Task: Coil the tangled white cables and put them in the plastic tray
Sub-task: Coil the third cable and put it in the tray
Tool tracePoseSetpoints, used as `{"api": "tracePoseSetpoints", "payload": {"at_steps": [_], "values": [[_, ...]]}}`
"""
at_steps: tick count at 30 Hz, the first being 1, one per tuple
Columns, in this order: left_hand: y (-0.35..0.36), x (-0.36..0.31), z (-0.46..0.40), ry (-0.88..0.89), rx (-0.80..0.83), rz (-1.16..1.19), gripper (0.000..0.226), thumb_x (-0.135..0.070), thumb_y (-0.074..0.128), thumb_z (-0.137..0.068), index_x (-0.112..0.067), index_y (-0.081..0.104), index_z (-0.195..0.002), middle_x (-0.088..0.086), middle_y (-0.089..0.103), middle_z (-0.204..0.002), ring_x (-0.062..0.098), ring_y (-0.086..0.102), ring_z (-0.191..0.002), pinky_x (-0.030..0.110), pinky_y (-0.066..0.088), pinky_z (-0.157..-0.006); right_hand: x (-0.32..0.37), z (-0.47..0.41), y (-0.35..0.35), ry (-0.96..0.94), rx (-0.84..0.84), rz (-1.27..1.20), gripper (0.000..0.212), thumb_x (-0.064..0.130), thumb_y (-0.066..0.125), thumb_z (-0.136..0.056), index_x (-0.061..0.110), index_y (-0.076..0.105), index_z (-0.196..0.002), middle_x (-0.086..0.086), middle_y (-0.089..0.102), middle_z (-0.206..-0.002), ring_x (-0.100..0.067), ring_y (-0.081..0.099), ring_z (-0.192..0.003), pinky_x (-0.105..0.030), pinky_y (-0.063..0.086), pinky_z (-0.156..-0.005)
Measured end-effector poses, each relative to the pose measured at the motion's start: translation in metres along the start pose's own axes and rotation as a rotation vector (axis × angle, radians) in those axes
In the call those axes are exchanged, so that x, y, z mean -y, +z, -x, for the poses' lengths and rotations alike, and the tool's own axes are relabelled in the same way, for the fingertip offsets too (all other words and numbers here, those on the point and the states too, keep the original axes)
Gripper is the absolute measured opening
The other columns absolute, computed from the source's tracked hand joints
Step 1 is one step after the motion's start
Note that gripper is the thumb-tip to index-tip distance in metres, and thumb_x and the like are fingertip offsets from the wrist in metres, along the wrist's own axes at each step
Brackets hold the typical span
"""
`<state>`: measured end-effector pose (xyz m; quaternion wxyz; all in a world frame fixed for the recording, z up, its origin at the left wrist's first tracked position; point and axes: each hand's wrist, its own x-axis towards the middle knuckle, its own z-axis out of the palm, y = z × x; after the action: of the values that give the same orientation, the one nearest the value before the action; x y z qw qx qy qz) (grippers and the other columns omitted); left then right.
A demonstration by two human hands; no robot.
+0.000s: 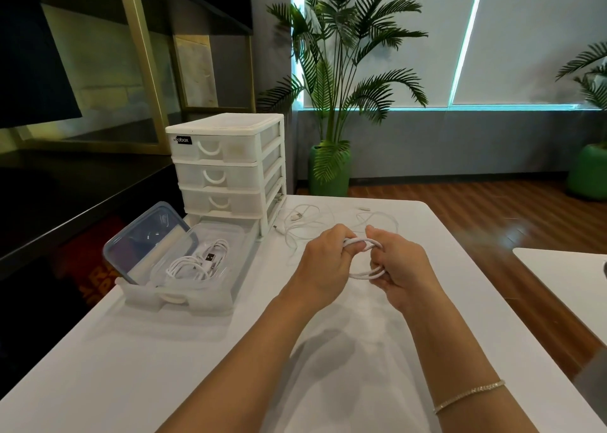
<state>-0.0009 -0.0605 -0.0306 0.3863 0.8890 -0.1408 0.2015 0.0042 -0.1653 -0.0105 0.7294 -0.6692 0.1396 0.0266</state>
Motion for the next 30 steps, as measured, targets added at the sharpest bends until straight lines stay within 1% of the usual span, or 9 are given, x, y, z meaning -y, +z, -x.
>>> {"api": "tracePoseSetpoints", "payload": {"at_steps": [4, 9, 11, 13, 17, 21, 23, 27, 30], "values": [[-0.008, 0.0, -0.005, -0.235, 0.048, 0.017, 0.028, -0.031, 0.036, -0.099, -0.012, 0.051, -0.113, -0.002, 0.054, -0.103, 0.01, 0.047, -0.086, 0.011, 0.033, -0.059, -0.009, -0.009, 0.002, -0.391, -0.113, 0.393, 0.028, 0.045, 0.05, -0.09, 0.021, 0.054, -0.103, 0.004, 0.065, -0.083, -0.014, 0.061, -0.086, -0.029, 0.045, -0.078], [-0.012, 0.005, -0.007, -0.469, 0.092, 0.229, 0.032, -0.038, 0.033, -0.099, -0.012, 0.052, -0.106, 0.002, 0.054, -0.097, 0.014, 0.049, -0.083, 0.026, 0.043, -0.074, -0.019, -0.012, 0.002, -0.823, -0.161, 0.821, 0.021, 0.04, 0.067, -0.079, 0.027, 0.066, -0.096, 0.002, 0.06, -0.117, -0.019, 0.046, -0.11, -0.03, 0.035, -0.09], [-0.011, 0.007, -0.008, -0.561, 0.104, 0.41, 0.031, -0.037, 0.035, -0.099, -0.013, 0.052, -0.092, 0.001, 0.05, -0.083, 0.013, 0.046, -0.072, 0.024, 0.043, -0.068, -0.019, -0.012, -0.001, -0.89, -0.211, 0.93, 0.017, 0.041, 0.07, -0.076, 0.028, 0.072, -0.086, -0.002, 0.059, -0.123, -0.021, 0.042, -0.117, -0.033, 0.03, -0.091], [-0.01, 0.008, -0.009, -0.605, 0.113, 0.528, 0.032, -0.038, 0.037, -0.098, -0.013, 0.055, -0.088, 0.001, 0.049, -0.074, 0.012, 0.044, -0.066, 0.022, 0.041, -0.063, -0.015, -0.01, -0.007, -0.836, -0.207, 1.004, 0.019, 0.045, 0.069, -0.075, 0.031, 0.074, -0.085, 0.0, 0.056, -0.128, -0.021, 0.038, -0.122, -0.038, 0.029, -0.095], [-0.009, 0.008, -0.008, -0.606, 0.062, 0.726, 0.034, -0.038, 0.042, -0.096, -0.01, 0.06, -0.099, 0.0, 0.046, -0.064, 0.013, 0.044, -0.063, 0.03, 0.042, -0.075, -0.013, -0.011, -0.006, -0.748, -0.157, 1.117, 0.025, 0.047, 0.058, -0.083, 0.034, 0.072, -0.099, 0.003, 0.054, -0.131, -0.019, 0.035, -0.125, -0.038, 0.029, -0.099], [-0.009, 0.009, -0.006, -0.502, 0.004, 0.663, 0.034, -0.046, 0.042, -0.092, -0.018, 0.058, -0.081, -0.002, 0.045, -0.062, 0.011, 0.042, -0.061, 0.024, 0.041, -0.065, -0.007, -0.007, 0.003, -0.542, 0.011, 0.673, 0.026, 0.038, 0.049, -0.092, 0.023, 0.065, -0.078, -0.003, 0.062, -0.114, -0.021, 0.047, -0.113, -0.043, 0.038, -0.1], [-0.008, 0.009, -0.007, -0.445, -0.027, 0.546, 0.035, -0.049, 0.04, -0.092, -0.022, 0.053, -0.074, -0.004, 0.047, -0.065, 0.01, 0.043, -0.062, 0.023, 0.041, -0.064, -0.002, 0.001, 0.004, -0.413, 0.085, 0.475, 0.029, 0.035, 0.043, -0.095, 0.023, 0.059, -0.074, -0.003, 0.06, -0.106, -0.017, 0.05, -0.101, -0.036, 0.041, -0.091], [-0.009, 0.009, -0.008, -0.436, -0.072, 0.451, 0.043, -0.055, 0.036, -0.089, -0.019, 0.049, -0.067, -0.002, 0.049, -0.063, 0.011, 0.045, -0.061, 0.023, 0.041, -0.063, 0.002, 0.007, 0.003, -0.258, 0.097, 0.313, 0.036, 0.036, 0.04, -0.096, 0.017, 0.056, -0.071, 0.007, 0.052, -0.079, -0.01, 0.046, -0.074, -0.03, 0.036, -0.084], [-0.011, 0.009, -0.007, -0.414, -0.096, 0.407, 0.049, -0.057, 0.037, -0.087, -0.013, 0.054, -0.072, 0.0, 0.051, -0.06, 0.012, 0.047, -0.058, 0.023, 0.042, -0.061, 0.003, 0.004, 0.006, -0.183, 0.065, 0.232, 0.039, 0.037, 0.043, -0.095, 0.013, 0.054, -0.067, 0.001, 0.05, -0.071, -0.012, 0.043, -0.067, -0.03, 0.038, -0.078]]}}
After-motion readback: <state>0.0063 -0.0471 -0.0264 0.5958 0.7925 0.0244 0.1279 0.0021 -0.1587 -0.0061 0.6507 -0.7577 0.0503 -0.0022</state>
